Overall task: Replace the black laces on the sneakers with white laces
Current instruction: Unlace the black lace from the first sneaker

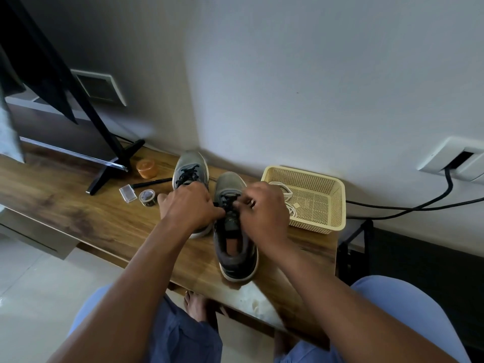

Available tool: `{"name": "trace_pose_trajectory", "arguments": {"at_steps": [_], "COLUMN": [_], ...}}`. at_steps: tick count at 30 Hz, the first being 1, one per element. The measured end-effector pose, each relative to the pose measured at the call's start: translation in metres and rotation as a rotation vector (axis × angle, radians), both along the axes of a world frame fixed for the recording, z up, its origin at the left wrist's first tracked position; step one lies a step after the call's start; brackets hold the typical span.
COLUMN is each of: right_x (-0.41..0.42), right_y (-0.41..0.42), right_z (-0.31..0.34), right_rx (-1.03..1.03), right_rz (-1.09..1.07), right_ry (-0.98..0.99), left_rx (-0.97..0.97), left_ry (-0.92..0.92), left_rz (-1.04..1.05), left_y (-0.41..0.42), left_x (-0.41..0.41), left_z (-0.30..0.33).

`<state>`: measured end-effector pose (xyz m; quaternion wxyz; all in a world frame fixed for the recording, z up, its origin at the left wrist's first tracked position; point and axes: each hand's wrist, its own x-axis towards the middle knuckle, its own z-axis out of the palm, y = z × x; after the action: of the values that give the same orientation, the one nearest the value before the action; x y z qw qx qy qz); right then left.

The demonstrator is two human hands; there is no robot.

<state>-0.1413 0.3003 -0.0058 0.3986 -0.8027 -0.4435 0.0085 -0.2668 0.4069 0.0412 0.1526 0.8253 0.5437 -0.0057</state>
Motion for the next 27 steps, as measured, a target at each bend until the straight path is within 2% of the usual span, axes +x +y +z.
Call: {"name": "trace_pose_trajectory", "arguments": {"at_steps": [2, 4, 6, 11, 15, 21, 24, 27], "right_x": [0.012, 0.017, 0.013, -0.003, -0.021, -0.017, -0.012, 0.000], "right_y": [0.002, 0.002, 0.001, -0.003, -0.003, -0.002, -0.002, -0.002], "right_z": [0.006, 0.011, 0.013, 0.013, -0.002, -0.010, -0.005, 0.002], "right_rx": [0.079, 0.082, 0.023, -0.019, -0.186, -0.193, -0.128, 0.000], "right_rz": [-0.180, -0.267, -0.222, 0.077, 0.226, 0.193, 0.115, -0.056], "right_ry": [0.279, 0.423, 0.345, -0.202, -0.478, -0.518, -0.419, -0.231], "left_rx": [-0.003, -0.008, -0.007, -0.052, -0.063, -0.043, 0.005, 0.055], "left_ry": [-0.003, -0.010, -0.015, -0.033, -0.045, -0.043, -0.025, 0.010], "left_rz": [0.005, 0.003, 0.003, -0.007, -0.024, -0.034, -0.015, -0.015], "left_y": [-0.001, -0.001, -0.001, 0.002, 0.003, 0.002, -0.001, -0.002], "left_x": [0.000, 0.000, -0.001, -0.006, -0.006, -0.003, 0.002, 0.003], "left_z": [0.001, 0.001, 0.001, 0.001, 0.003, -0.002, -0.002, -0.002]}}
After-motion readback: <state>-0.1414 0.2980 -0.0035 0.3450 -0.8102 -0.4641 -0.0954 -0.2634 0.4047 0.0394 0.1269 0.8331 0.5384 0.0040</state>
